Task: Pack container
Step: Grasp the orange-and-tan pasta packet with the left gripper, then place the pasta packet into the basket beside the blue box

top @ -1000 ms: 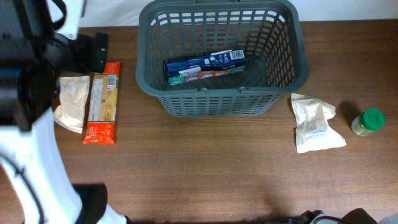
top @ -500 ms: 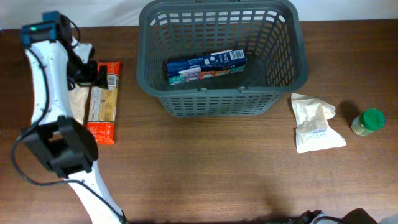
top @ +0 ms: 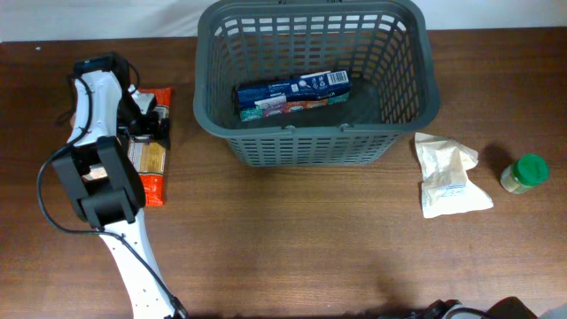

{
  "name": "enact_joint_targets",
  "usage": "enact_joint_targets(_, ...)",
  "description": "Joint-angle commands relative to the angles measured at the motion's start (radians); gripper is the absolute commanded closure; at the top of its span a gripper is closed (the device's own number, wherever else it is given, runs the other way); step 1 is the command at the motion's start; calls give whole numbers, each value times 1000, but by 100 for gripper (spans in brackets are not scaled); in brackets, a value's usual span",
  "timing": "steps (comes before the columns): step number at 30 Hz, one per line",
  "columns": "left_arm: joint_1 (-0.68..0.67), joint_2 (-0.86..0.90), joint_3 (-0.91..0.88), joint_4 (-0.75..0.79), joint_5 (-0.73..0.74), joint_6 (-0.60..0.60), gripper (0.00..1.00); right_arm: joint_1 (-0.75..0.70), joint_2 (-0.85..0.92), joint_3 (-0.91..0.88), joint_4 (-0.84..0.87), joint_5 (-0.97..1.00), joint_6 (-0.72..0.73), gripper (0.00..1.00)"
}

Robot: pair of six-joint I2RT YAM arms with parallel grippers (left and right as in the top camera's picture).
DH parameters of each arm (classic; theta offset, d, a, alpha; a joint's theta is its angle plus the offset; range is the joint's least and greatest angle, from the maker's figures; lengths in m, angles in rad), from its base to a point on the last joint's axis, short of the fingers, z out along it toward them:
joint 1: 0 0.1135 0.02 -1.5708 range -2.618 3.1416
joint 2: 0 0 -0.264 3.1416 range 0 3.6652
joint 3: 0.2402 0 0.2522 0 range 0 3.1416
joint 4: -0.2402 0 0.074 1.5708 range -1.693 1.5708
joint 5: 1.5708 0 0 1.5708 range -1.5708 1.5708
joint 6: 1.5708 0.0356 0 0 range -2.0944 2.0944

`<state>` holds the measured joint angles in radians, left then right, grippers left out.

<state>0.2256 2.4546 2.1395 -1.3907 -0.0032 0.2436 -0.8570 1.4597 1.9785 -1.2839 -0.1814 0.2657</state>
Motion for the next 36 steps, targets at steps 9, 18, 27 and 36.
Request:
enact_joint_targets(9, 5, 62, -5, 1, 7, 16, 84, -5, 2, 4, 0, 10, 5, 1)
enact_joint_targets(18, 5, 56, 129, -156, 51, -21, 98, -5, 2, 4, 0, 10, 5, 1)
enact_joint_targets(27, -10, -84, 640, -294, 133, -26, 98, -5, 2, 4, 0, 10, 5, 1)
enact_joint_targets(36, -156, -345, 888, -209, 223, 136, 98, -5, 2, 4, 0, 10, 5, 1)
